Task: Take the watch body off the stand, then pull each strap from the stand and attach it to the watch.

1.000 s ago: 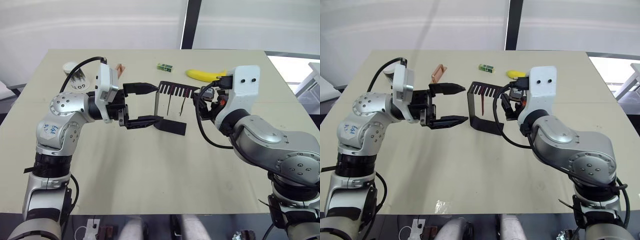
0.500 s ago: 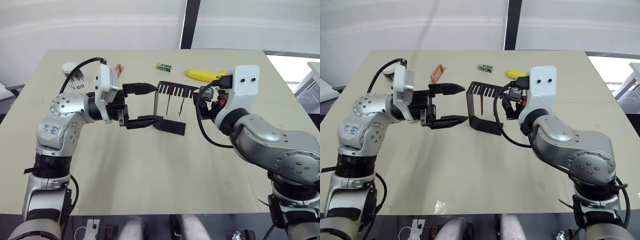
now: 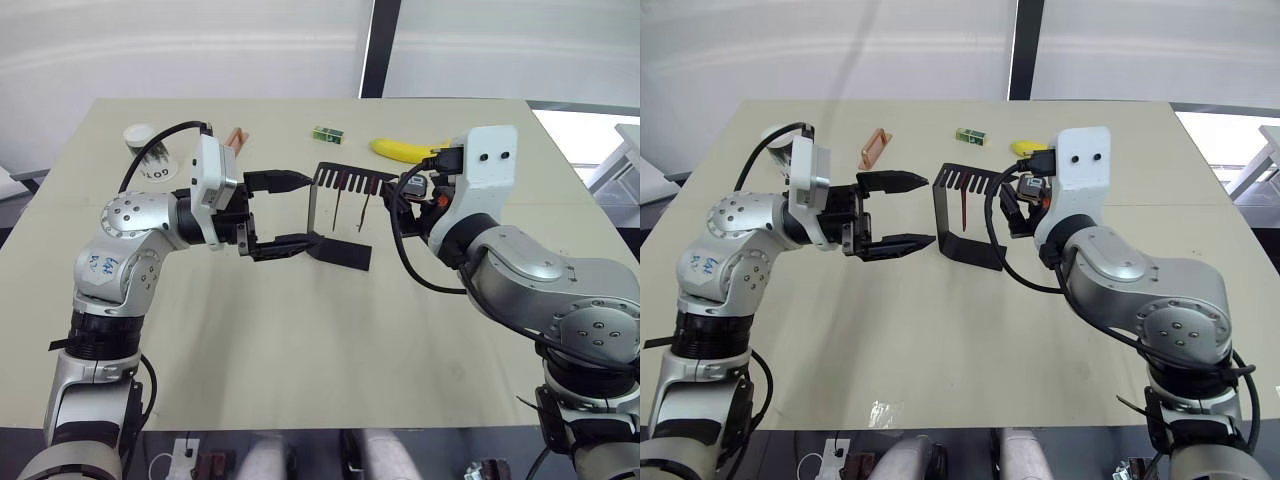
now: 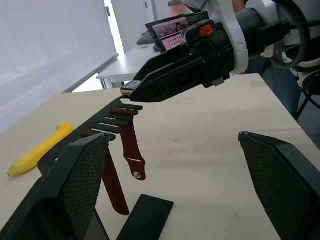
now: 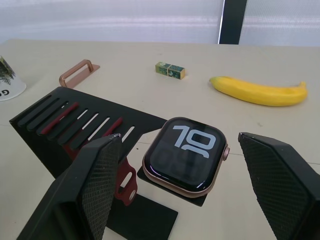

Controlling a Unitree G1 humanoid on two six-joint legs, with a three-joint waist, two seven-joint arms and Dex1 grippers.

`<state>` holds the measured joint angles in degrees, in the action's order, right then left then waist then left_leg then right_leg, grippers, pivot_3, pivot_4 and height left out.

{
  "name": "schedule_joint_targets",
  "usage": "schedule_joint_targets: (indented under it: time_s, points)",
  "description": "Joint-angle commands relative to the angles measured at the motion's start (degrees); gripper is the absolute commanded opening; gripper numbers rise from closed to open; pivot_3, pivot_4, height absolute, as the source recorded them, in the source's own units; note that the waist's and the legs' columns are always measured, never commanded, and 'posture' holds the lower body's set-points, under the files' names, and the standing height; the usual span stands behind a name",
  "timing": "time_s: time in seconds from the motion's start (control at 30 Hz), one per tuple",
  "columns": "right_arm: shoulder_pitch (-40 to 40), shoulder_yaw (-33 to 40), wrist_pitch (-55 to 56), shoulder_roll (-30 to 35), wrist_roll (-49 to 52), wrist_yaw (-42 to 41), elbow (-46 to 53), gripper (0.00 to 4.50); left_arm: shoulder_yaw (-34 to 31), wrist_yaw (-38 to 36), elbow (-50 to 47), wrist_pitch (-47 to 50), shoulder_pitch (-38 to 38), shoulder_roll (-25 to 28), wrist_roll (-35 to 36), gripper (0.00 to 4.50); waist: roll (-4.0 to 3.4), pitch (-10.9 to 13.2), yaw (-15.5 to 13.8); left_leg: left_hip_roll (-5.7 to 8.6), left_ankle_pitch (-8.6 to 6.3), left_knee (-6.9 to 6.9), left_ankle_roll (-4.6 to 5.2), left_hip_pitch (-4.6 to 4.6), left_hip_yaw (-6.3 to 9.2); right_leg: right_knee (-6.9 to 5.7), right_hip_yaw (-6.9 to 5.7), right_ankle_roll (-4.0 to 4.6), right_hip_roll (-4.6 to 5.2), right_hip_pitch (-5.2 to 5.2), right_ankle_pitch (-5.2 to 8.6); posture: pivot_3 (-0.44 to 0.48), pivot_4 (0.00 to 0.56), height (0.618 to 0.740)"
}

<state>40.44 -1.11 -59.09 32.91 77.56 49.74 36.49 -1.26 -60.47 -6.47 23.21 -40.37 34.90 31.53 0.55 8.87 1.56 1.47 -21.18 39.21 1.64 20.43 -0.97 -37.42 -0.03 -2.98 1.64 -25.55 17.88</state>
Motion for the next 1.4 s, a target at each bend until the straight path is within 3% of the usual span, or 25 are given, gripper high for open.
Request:
schedule_joint_targets:
  time_s: [0.03,0.5,0.57,1.1,1.23,1.4]
  points:
    - [0.9,0.89,0.05,0.0,-0.9,-0.59,1.25,3.96,-1.38,0.51,-2.62,-0.47,-0.59,0.19,0.68,4.5,0.0,0.0,0.0,0.0,0.0,0.0,0.0,0.0,0.0,0.0,0.0,0.0,0.0,0.0,0.0,0.0,0.15,0.74]
    - [0.3,0.97,-0.05,-0.63,-2.11,-0.49,1.03,3.96,-1.58,0.42,-1.53,-0.79,-1.37,0.14,0.75,4.5,0.0,0.0,0.01,0.0,0.0,0.0,0.0,0.0,0.0,0.0,0.0,0.0,0.0,0.0,0.0,0.0,0.15,0.74]
    - [0.3,0.98,-0.13,-0.7,-2.15,-0.58,1.04,3.17,-1.59,0.46,-1.5,-0.78,-1.39,0.1,0.77,4.5,0.0,0.0,0.0,0.0,0.0,0.0,0.0,0.0,0.0,0.0,0.0,0.0,0.0,0.0,0.0,0.0,0.15,0.74]
    - [0.31,1.33,-0.81,-1.15,-2.35,-1.07,1.03,3.17,-1.75,0.68,-1.4,-0.91,-1.49,0.09,0.69,4.5,0.0,0.0,0.01,0.0,0.0,0.0,0.0,0.0,0.0,0.0,-0.01,0.0,0.0,0.0,0.0,0.0,0.15,0.74]
    - [0.88,1.26,-0.89,-0.75,-3.07,-2.09,1.4,1.97,-1.75,0.75,-1.36,-0.9,-1.47,0.1,0.65,4.5,0.0,0.0,0.01,0.0,0.0,0.0,0.0,0.0,0.0,0.0,-0.01,0.0,0.0,0.0,0.0,0.0,0.15,0.74]
    - [1.44,1.34,-1.48,0.31,-3.34,-4.74,1.55,1.97,-1.79,0.81,-1.24,-1.01,-1.34,0.12,0.57,4.5,0.0,0.0,0.01,0.0,0.0,0.0,0.0,0.0,0.01,0.0,-0.01,0.0,0.0,0.0,0.0,0.0,0.15,0.74]
